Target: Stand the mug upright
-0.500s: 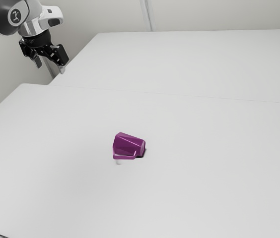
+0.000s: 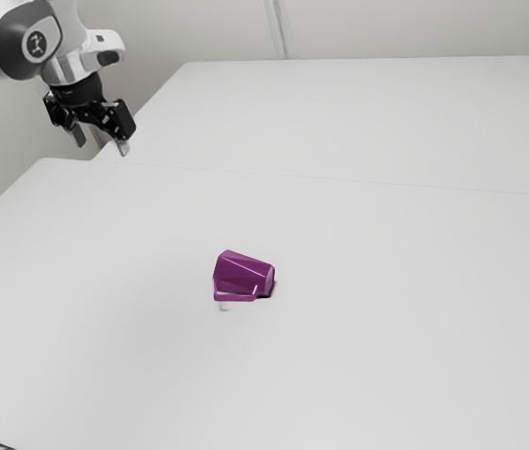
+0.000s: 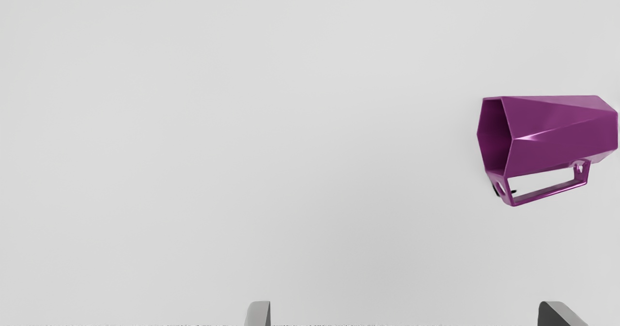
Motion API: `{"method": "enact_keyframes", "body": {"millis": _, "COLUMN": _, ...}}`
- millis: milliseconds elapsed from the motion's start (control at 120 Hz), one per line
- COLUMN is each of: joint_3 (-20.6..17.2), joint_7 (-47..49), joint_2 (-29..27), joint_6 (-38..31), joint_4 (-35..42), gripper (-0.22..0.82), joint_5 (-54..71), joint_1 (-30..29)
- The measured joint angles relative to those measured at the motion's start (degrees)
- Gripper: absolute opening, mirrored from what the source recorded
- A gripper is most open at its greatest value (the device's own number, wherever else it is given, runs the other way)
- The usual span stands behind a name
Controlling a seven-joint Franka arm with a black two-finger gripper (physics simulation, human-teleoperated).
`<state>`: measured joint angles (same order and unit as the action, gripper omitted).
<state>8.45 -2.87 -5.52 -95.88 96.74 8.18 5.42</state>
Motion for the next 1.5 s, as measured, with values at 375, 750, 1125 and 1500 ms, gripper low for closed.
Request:
{"method": "enact_keyframes", "body": {"millis": 375, "joint_3": 2.2, "joint_7": 1.3, "joint_2": 3.7, "joint_6": 0.0, "joint_4": 12.9, "gripper": 0.6, "joint_5": -21.0, "joint_1": -5.5}}
{"method": "enact_keyframes", "body": {"millis": 750, "joint_3": 2.1, "joint_7": 1.4, "joint_2": 12.8, "joint_6": -1.0, "joint_4": 15.3, "gripper": 0.6, "joint_5": -31.6, "joint_1": -4.5}}
{"method": "enact_keyframes", "body": {"millis": 1125, "joint_3": 2.2, "joint_7": -0.2, "joint_2": 19.0, "joint_6": -5.7, "joint_4": 11.8, "gripper": 0.6, "joint_5": -39.3, "joint_1": -6.0}}
{"method": "enact_keyframes", "body": {"millis": 1500, "joint_3": 2.2, "joint_7": -2.6, "joint_2": 25.3, "joint_6": -8.6, "joint_4": 7.9, "gripper": 0.6, "joint_5": -46.4, "joint_1": -6.1}}
